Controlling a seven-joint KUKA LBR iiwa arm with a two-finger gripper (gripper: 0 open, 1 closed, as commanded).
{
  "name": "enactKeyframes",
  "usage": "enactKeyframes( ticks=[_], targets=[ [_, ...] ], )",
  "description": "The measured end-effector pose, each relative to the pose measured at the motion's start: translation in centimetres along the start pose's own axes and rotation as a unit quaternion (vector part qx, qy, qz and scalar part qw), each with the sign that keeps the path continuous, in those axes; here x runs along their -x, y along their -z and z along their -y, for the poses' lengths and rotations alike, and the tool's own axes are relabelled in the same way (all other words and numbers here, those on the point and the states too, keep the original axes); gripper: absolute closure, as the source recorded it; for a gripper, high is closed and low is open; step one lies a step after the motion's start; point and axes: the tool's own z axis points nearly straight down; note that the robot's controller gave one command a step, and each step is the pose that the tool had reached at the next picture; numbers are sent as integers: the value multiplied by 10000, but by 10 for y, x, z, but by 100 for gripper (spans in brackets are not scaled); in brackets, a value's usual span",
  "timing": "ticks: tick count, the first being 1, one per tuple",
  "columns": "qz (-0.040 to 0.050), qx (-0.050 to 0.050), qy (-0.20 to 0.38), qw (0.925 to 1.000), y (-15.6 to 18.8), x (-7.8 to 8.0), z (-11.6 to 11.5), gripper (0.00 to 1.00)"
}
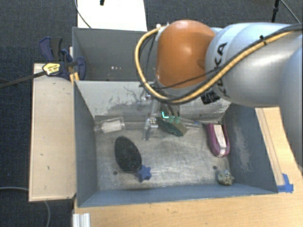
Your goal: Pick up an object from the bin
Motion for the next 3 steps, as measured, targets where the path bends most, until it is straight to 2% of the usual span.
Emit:
enactKeyframes(
  ticks=[1,2,3],
  targets=[
    [9,0,1355,9908,-91,-69,-80,0],
    [57,18,916,9958,-143,-89,-23,0],
    [44,-19,1225,9925,-138,-72,78,0]
  ],
)
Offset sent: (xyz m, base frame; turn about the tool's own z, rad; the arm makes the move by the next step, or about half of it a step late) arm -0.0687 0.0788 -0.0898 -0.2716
